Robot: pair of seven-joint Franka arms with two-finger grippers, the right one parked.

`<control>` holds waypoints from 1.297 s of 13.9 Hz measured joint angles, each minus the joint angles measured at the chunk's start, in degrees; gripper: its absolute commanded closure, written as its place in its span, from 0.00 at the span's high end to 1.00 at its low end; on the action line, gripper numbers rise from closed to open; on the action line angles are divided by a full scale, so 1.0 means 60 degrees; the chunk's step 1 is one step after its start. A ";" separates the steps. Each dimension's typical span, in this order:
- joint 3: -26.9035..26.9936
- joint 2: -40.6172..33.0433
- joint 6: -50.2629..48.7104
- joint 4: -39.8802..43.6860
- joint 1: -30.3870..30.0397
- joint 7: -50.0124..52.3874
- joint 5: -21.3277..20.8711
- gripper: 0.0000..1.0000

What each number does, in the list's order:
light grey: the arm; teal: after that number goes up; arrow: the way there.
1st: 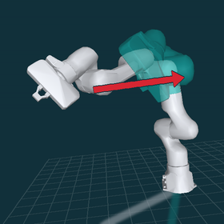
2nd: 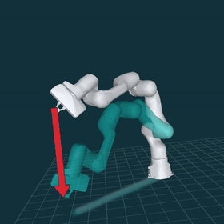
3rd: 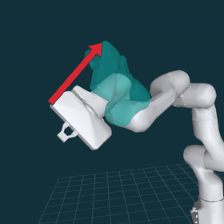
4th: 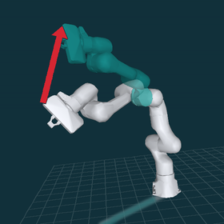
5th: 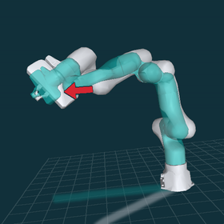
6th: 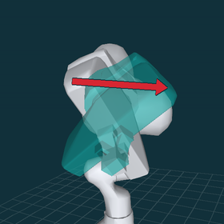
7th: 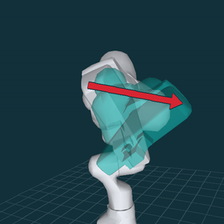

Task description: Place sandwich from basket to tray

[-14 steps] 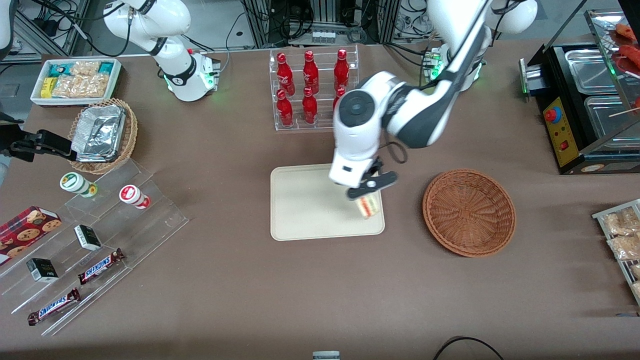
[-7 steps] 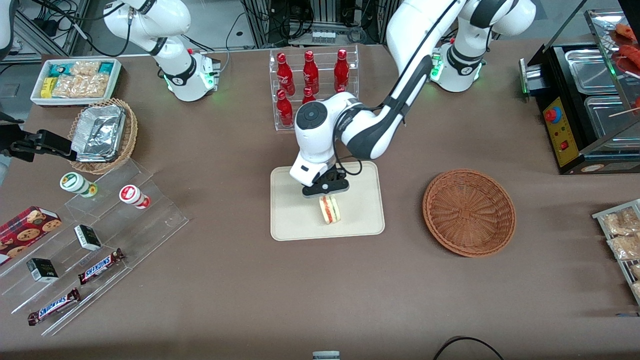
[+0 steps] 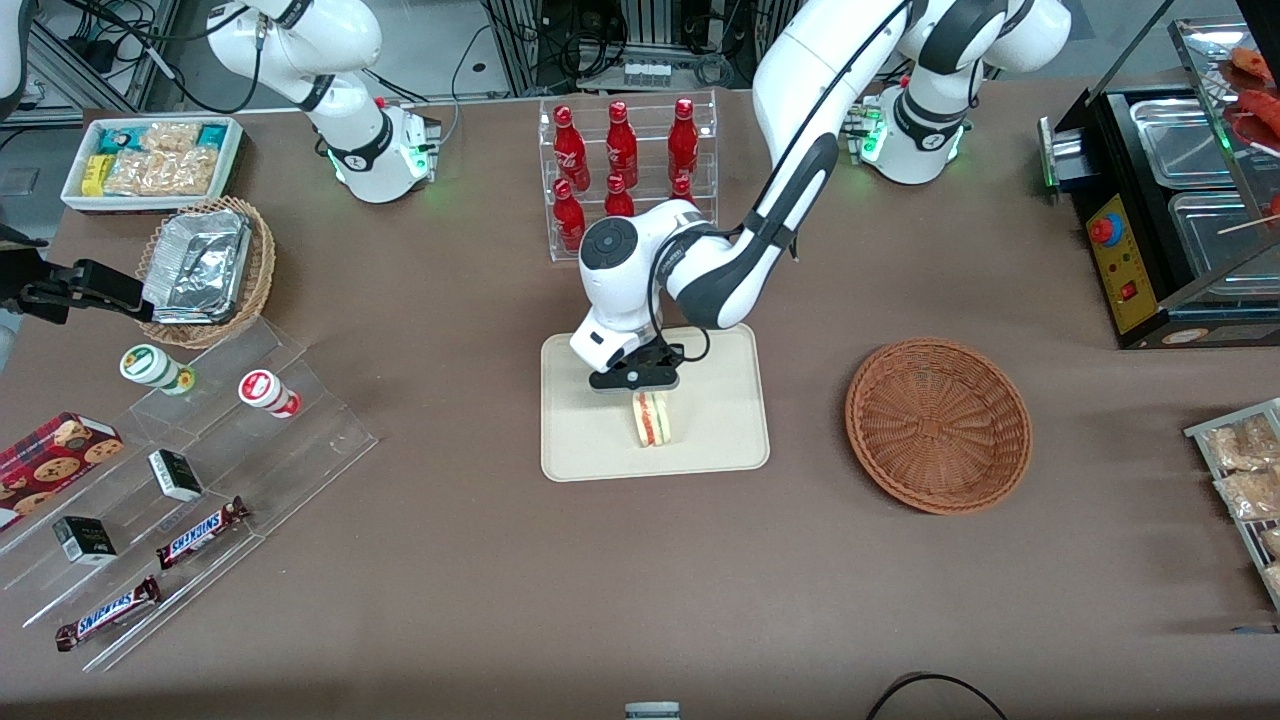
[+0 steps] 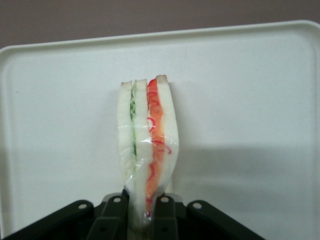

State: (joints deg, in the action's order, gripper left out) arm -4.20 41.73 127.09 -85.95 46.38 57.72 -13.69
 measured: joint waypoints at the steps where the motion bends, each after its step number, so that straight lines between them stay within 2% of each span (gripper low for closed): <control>1: 0.0000 0.0046 0.0051 0.0000 0.0039 -0.0009 -0.0006 1.00; 6: 0.0057 0.0045 0.0084 0.0250 0.0055 -0.0009 -0.0014 1.00; 9: 0.0130 -0.0377 -0.0191 0.0508 0.0017 0.0017 0.0139 1.00; 12: 0.0220 -0.1458 -0.1521 0.0665 -0.0315 0.0016 0.0510 1.00; 18: 0.0262 -0.3796 -0.3809 0.0634 -0.1800 -0.0339 0.0800 1.00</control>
State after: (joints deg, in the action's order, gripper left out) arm -2.63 18.95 104.23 -82.15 35.58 55.68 -8.89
